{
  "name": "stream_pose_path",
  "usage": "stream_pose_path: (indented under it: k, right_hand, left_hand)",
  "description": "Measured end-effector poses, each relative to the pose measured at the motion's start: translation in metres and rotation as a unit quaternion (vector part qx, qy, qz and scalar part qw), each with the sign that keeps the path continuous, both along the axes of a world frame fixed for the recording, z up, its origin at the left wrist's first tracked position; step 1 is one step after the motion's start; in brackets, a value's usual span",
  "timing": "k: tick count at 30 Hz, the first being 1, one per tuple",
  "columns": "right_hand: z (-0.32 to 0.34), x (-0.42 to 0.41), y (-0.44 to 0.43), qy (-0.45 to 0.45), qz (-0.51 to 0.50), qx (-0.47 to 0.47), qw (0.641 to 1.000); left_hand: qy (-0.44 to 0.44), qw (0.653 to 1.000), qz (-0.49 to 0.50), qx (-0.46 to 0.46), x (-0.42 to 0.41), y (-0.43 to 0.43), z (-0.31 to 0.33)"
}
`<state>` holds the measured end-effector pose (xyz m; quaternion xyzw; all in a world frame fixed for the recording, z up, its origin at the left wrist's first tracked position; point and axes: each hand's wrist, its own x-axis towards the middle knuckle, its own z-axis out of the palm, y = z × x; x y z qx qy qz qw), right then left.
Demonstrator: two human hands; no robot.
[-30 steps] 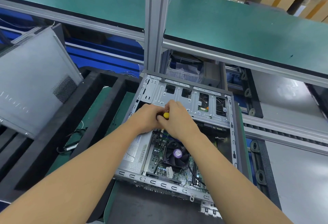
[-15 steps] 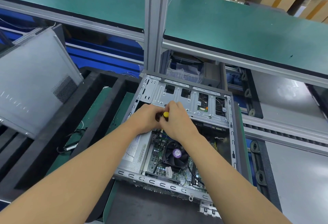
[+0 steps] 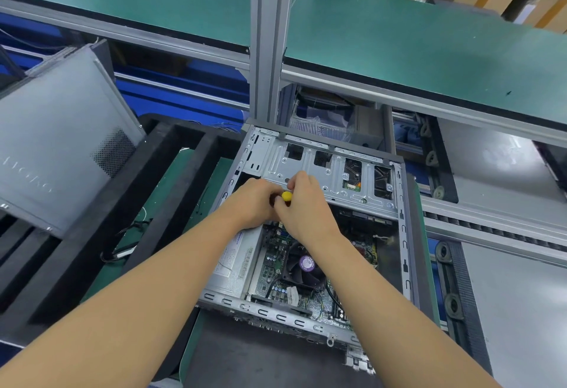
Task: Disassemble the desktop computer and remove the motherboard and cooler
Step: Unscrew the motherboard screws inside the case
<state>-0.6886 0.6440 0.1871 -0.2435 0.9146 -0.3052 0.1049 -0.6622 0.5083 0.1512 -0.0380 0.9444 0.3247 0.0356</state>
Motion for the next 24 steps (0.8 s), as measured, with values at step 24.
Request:
stream_pose_path:
  k: [24]
  right_hand:
    - [0.0,-0.009,0.003,-0.035,0.044,0.0,0.998]
  left_hand:
    - [0.007,0.997,-0.022,0.075,0.001,-0.005,0.001]
